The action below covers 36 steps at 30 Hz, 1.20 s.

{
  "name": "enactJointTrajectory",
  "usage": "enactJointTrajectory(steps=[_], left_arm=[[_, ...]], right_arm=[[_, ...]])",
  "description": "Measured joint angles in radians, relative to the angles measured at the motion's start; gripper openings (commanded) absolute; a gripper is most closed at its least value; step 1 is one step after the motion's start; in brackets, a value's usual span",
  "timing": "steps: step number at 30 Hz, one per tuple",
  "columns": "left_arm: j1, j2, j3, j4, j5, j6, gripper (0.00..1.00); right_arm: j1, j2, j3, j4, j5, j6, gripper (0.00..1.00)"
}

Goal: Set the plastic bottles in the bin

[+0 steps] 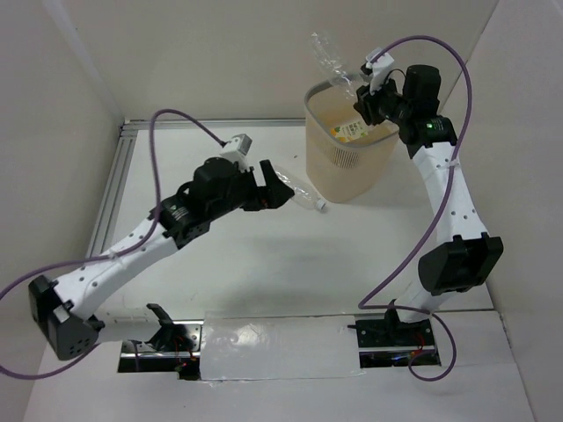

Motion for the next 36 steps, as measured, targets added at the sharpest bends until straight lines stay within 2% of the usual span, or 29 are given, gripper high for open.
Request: enactJointTrajectory(steps=[2, 4, 6, 8, 15, 18, 20, 21, 22, 23, 24, 27, 30, 36], left_arm=[[0.001, 0.082, 0.018, -0.011, -0.041, -0.03, 0.99], [0.01, 0.139, 0.023, -0.018, -0.072, -0.06, 0.99], [0.024, 0.181, 0.028, -0.022, -0.087, -0.091, 0.99], [0.048, 0.215, 0.042, -0.025, -0.102, -0.124, 0.99], [0.133, 0.327, 0.114, -0.018, -0.113, -0.219, 0.99], [0.14, 0.402, 0.163, -0.017, -0.109, -0.242, 0.99], [0.14, 0.454, 0.194, -0.018, -0.103, -0.252, 0.99], [0.14, 0.477, 0.207, -0.018, -0.101, -0.259, 0.99], [0.14, 0.502, 0.222, -0.019, -0.099, -0.27, 0.99], [0.14, 0.526, 0.236, -0.019, -0.096, -0.276, 0.99], [0.14, 0.55, 0.256, -0.025, -0.092, -0.284, 0.99], [0.14, 0.626, 0.327, -0.057, -0.092, -0.32, 0.99], [0.135, 0.702, 0.401, -0.103, -0.109, -0.36, 0.99], [0.128, 0.825, 0.508, -0.211, -0.159, -0.494, 0.99]], right_arm=[[-0.01, 0.0, -0.007, -0.026, -0.019, -0.002, 0.17], [-0.017, 0.0, -0.01, -0.046, -0.035, -0.004, 0.27], [-0.029, 0.0, -0.01, -0.069, -0.05, -0.011, 0.47], [-0.042, 0.0, -0.01, -0.085, -0.06, -0.016, 0.6], [-0.082, -0.002, -0.031, -0.111, -0.086, -0.043, 0.83], [-0.096, -0.003, -0.037, -0.117, -0.103, -0.048, 0.85], [-0.116, -0.009, -0.038, -0.115, -0.117, -0.041, 0.81], [-0.129, -0.017, -0.04, -0.115, -0.136, -0.036, 0.75], [-0.148, -0.029, -0.042, -0.115, -0.163, -0.032, 0.31], [-0.174, -0.046, -0.043, -0.113, -0.206, -0.038, 0.07], [-0.196, -0.065, -0.048, -0.11, -0.249, -0.038, 0.0], [-0.267, -0.166, -0.097, -0.121, -0.397, -0.08, 0.0], [-0.285, -0.285, -0.161, -0.159, -0.512, -0.157, 0.03], [-0.284, -0.495, -0.371, -0.241, -0.62, -0.266, 0.05]])
